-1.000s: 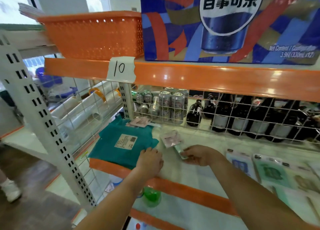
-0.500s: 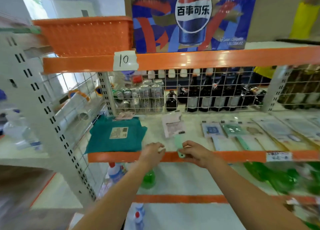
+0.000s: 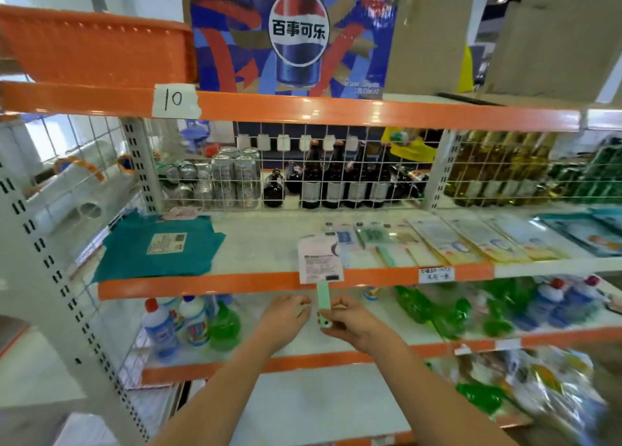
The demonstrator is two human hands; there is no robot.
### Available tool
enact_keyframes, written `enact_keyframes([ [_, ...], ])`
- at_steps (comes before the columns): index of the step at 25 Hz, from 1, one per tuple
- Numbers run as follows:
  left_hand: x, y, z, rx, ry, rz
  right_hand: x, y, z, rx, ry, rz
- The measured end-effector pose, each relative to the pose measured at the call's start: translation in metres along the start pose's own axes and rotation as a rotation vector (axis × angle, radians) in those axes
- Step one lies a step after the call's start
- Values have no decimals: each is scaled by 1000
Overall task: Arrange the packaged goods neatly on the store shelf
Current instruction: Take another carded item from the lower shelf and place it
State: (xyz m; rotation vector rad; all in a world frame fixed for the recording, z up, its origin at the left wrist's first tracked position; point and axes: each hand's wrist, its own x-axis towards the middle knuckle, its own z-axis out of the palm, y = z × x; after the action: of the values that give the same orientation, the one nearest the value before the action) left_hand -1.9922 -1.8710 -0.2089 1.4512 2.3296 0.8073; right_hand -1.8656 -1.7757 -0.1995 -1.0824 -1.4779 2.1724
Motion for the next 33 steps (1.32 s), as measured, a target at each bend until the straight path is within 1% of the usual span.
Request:
enact_keyframes([
  [3,-14,18,26,-31,-16,-30,-22,18,-29,-14,6,8],
  [8,-38,42,66,-196,-34,-97,-51,48,-71,11,21,21],
  [10,-51,50,82,-278,-40,-167,-62,62,-84,30,26,33],
  [14,-70,66,108,-530,-40,-385,-80,85,-104,61,39,61],
  [16,-75,75,118,-605,-59,-443,-87,93,-115,63,35,74],
  [20,-85,94,124,-706,-71,-518,-100,102,-128,86,27,88],
  [26,-75,113,110,-831,-40,-571,-117,107,-136,83,-12,81],
  [28,-71,122,109,-978,-30,-588,-123,107,-140,45,-21,83],
  [31,-73,137,107,-1287,-39,-616,-131,108,-146,-32,-39,89],
  [33,-77,141,110,-1352,-60,-622,-137,109,-151,-50,-43,94],
])
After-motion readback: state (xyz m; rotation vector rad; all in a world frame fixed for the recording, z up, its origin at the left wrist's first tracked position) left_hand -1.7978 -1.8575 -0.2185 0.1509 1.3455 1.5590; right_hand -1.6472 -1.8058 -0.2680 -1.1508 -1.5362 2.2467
